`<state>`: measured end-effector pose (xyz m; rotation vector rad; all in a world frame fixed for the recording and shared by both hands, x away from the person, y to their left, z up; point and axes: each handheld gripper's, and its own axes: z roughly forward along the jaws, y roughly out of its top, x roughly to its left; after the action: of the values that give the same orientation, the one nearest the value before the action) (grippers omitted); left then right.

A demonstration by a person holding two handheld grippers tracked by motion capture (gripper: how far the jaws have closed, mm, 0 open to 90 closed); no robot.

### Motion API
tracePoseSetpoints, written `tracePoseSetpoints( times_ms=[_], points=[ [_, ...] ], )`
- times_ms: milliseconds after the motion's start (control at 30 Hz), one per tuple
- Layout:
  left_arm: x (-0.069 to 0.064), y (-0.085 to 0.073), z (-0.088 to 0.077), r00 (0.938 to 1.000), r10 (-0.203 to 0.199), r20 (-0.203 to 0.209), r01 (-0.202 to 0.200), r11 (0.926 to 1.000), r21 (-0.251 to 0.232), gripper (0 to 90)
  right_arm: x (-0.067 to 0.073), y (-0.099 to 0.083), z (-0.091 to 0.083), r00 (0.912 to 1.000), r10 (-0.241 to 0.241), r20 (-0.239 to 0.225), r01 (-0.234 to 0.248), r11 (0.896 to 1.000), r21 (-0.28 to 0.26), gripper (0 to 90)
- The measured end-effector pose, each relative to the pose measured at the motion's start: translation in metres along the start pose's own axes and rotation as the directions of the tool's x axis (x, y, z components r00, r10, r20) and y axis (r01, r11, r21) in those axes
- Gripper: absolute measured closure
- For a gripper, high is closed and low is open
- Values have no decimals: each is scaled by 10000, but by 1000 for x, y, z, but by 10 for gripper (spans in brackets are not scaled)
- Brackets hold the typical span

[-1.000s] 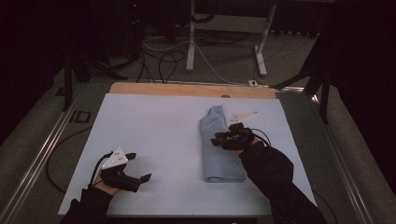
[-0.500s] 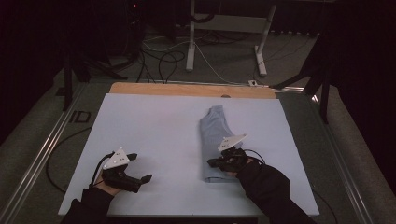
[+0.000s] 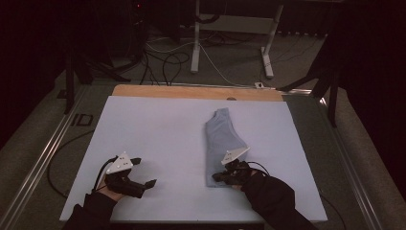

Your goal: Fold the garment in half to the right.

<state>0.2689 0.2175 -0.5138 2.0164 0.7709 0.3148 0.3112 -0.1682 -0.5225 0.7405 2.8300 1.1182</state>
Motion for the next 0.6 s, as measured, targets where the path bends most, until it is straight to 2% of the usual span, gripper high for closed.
tracePoseSetpoints(
  times_ms=[233,600],
  points=[
    [-1,0,0,10000,80,16,-80,10000,41,3,4,-5,-2,9997,-106,-213,106,9999,20,900],
    [0,1,-1,9999,107,-18,-107,9999,-22,4,11,-9,-5,9991,-358,-209,360,9993,95,900]
  ],
)
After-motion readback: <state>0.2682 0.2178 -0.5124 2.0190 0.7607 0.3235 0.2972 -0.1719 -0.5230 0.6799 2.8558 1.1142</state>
